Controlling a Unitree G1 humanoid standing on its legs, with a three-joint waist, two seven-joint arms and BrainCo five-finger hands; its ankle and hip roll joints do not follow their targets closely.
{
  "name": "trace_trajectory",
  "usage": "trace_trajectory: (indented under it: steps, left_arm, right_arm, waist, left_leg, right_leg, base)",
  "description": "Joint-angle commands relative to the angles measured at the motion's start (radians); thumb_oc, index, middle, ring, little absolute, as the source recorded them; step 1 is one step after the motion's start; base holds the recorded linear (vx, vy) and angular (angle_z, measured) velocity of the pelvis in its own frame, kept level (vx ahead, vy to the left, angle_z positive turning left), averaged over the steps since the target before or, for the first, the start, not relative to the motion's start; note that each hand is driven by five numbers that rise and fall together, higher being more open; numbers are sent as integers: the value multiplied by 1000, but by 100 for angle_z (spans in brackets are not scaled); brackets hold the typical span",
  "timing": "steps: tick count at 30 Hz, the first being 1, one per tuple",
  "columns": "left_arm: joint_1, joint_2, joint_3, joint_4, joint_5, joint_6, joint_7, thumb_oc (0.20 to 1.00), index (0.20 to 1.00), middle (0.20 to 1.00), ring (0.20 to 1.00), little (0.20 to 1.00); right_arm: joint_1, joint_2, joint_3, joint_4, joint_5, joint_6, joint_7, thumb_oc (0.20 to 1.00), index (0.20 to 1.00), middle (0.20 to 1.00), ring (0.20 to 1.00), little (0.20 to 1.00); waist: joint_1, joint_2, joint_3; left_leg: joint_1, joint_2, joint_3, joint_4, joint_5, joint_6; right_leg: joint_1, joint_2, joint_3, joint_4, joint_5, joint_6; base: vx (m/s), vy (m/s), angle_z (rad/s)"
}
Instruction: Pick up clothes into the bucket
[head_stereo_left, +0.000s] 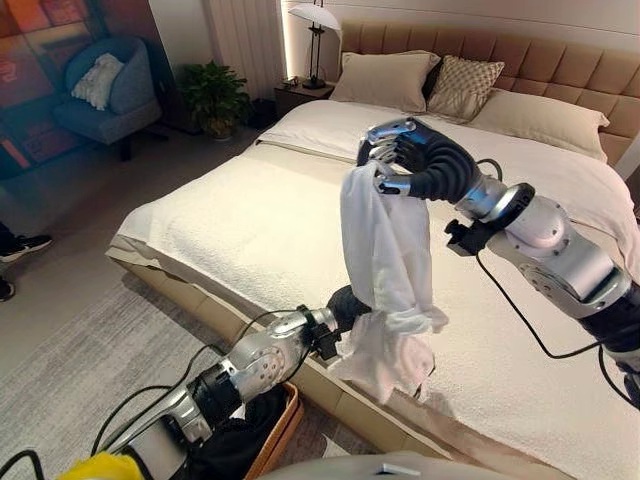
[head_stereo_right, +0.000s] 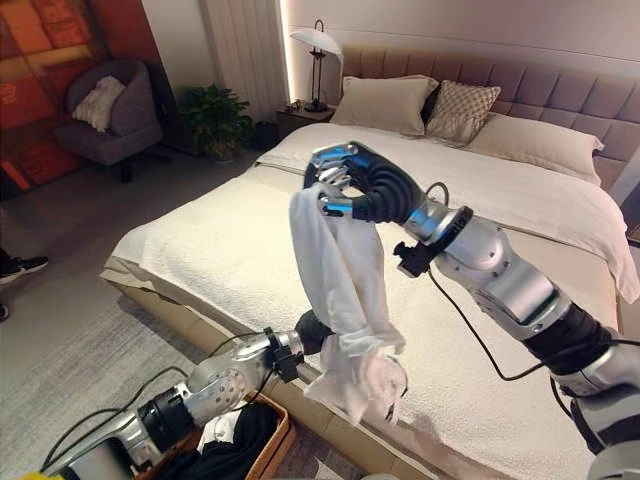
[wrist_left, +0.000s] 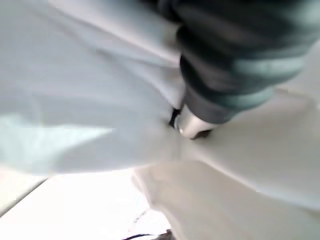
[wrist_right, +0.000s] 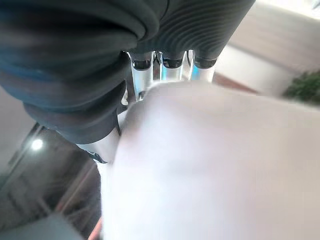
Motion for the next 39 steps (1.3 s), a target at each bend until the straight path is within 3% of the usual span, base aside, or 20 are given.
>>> trace_trajectory:
  steps: [1,5,6,12,13,14,17,22,24,29,32,33,34,35,37,39]
  left_arm:
    - [77,12,93,-33,-77,-19,-41,200,200,200,200,200]
    - [120,30,135,-46,-74,-21,-47,200,200,200,200,200]
    - [185,44,224,-52,-58,-42,-43,200,200,200,200,200]
    - [294,55,395,-40,-14,-85,-24,200,200,200,200,200]
    - [334,55,477,-25,30,-109,-11,200,200,200,200,200]
    - [335,55,476,-26,30,-109,-12,200,200,200,200,200]
    - [404,48,624,16,114,-142,6,200,200,200,200,200]
    - [444,41,734,61,242,-187,59,200,200,200,200,200]
    - [468,50,810,70,395,-226,131,200,200,200,200,200]
    - [457,69,872,115,597,-273,212,200,200,200,200,200]
    - [378,69,888,246,747,-315,317,200,200,200,200,200]
    - [376,69,888,248,748,-316,318,200,200,200,200,200]
    - [318,99,869,327,851,-328,372,200,200,200,200,200]
    - [315,99,868,330,851,-329,373,200,200,200,200,200]
    - [235,141,828,428,960,-328,453,200,200,200,200,200]
    - [203,155,812,459,983,-327,479,200,200,200,200,200]
  right_arm:
    - [52,53,-136,28,-4,-35,-44,1000,1000,1000,1000,1000]
    - [99,79,-179,56,-16,-35,-55,1000,1000,1000,1000,1000]
    - [177,123,-252,99,-42,-36,-80,1000,1000,1000,1000,1000]
    - [352,222,-374,189,-62,-31,-93,1000,1000,1000,1000,1000]
    - [440,267,-427,231,-91,-26,-96,1000,1000,1000,1000,1000]
    - [442,268,-427,230,-91,-26,-96,1000,1000,1000,1000,1000]
    - [611,384,-500,359,-146,-4,-94,1000,1000,1000,1000,1000]
    - [708,459,-537,579,-215,30,-111,1000,1000,1000,1000,1000]
    - [760,513,-560,756,-253,49,-140,1000,1000,1000,1000,1000]
    - [779,539,-543,961,-352,60,-160,1000,1000,1000,1000,1000]
    - [773,543,-502,1136,-435,68,-178,1000,1000,1000,1000,1000]
    - [771,543,-502,1137,-435,67,-178,1000,1000,1000,1000,1000]
    - [756,536,-482,1203,-462,65,-191,1000,1000,1000,1000,1000]
    - [754,536,-483,1204,-462,64,-191,1000,1000,1000,1000,1000]
    - [729,530,-460,1257,-469,53,-214,1000,1000,1000,1000,1000]
    - [717,532,-450,1275,-466,49,-217,1000,1000,1000,1000,1000]
  waist:
    - [33,-46,-29]
    - [42,-46,-28]
    - [52,-44,-26]
    - [70,-45,-18]
    - [74,-45,-12]
    - [74,-46,-13]
    - [80,-48,-1]
    - [81,-55,15]
    - [82,-57,29]
    - [83,-65,64]
    - [82,-81,129]
    - [82,-81,129]
    - [77,-90,173]
    - [78,-90,173]
    - [70,-101,230]
    - [68,-105,250]
  left_leg:
    - [-45,12,-38,110,-103,-31]
    - [-46,11,-41,111,-103,-30]
    - [-49,11,-46,112,-102,-28]
    - [-60,7,-57,118,-99,-27]
    - [-65,5,-63,121,-99,-26]
    - [-65,5,-63,122,-99,-26]
    - [-80,2,-76,128,-96,-26]
    - [-96,1,-86,134,-92,-28]
    - [-109,2,-92,141,-91,-30]
    - [-142,1,-97,161,-92,-32]
    - [-208,-1,-102,195,-87,-33]
    - [-210,-1,-102,197,-87,-33]
    - [-259,-3,-104,222,-83,-33]
    - [-263,-3,-104,224,-84,-33]
    - [-338,-3,-105,281,-84,-32]
    - [-366,-2,-104,306,-88,-31]
  right_leg:
    - [-20,-69,-52,56,-11,55]
    - [-18,-69,-54,55,-12,55]
    - [-17,-71,-59,53,-12,54]
    - [-18,-72,-68,53,-13,50]
    - [-18,-73,-72,53,-14,49]
    - [-18,-73,-73,53,-14,49]
    - [-24,-72,-78,55,-17,45]
    - [-34,-70,-85,59,-18,43]
    - [-42,-70,-88,62,-19,42]
    - [-68,-68,-90,74,-21,42]
    - [-129,-67,-86,95,-13,40]
    - [-131,-67,-86,96,-14,40]
    - [-181,-66,-82,120,-7,38]
    - [-184,-67,-82,122,-8,38]
    - [-256,-70,-69,166,1,36]
    - [-284,-73,-61,182,2,35]
  base:
    - [2,-4,4]
    - [-4,-4,6]
    - [-1,-3,5]
    - [-4,1,8]
    - [-3,5,6]
    - [-16,7,12]
    - [-11,2,11]
    - [-14,4,12]
    - [-5,15,5]
    - [-50,8,8]
    - [-149,0,2]
    - [-272,9,0]
    - [-154,10,1]
    - [-273,28,-2]
    - [-159,39,-6]
    - [-99,26,-4]
